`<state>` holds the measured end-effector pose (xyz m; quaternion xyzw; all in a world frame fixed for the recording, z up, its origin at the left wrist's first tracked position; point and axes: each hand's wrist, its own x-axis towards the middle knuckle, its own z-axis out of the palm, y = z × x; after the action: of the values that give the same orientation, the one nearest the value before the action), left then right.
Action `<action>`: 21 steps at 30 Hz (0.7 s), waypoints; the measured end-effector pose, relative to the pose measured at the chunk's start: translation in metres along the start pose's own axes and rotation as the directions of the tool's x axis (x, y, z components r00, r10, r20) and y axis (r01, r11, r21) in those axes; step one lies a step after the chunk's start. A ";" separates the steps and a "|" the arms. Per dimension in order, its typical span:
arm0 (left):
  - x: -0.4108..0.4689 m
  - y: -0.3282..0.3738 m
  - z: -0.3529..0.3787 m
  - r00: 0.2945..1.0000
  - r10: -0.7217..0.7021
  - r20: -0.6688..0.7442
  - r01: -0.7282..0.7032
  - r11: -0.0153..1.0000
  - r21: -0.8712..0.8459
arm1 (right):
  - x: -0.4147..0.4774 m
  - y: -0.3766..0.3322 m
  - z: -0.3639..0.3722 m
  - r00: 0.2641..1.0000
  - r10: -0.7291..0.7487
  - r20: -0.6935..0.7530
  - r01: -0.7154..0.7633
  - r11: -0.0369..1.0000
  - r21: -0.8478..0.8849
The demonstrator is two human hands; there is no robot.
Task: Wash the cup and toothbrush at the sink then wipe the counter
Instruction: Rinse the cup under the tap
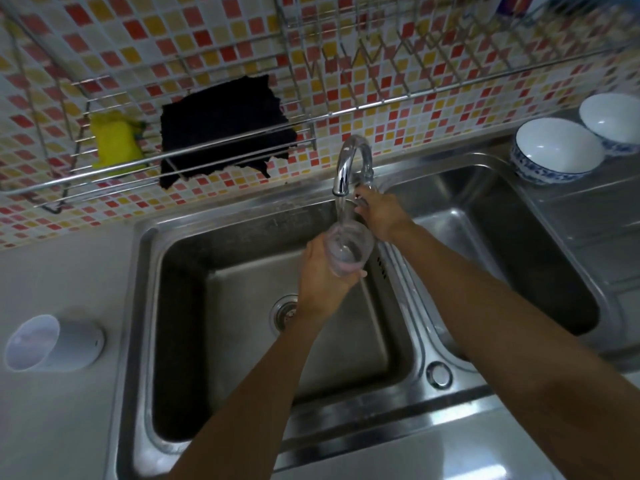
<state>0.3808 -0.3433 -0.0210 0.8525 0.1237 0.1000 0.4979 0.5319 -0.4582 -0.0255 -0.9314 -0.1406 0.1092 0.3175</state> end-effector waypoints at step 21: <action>0.014 -0.001 0.002 0.997 -0.040 -0.068 0.037 0.998 -0.044 | 0.001 0.015 -0.003 0.952 0.107 -0.285 -0.032 0.966 0.256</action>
<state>0.3943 -0.3400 -0.0223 0.8353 0.1549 0.1221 0.5132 0.5367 -0.4710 -0.0332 -0.8945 -0.0433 -0.0038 0.4450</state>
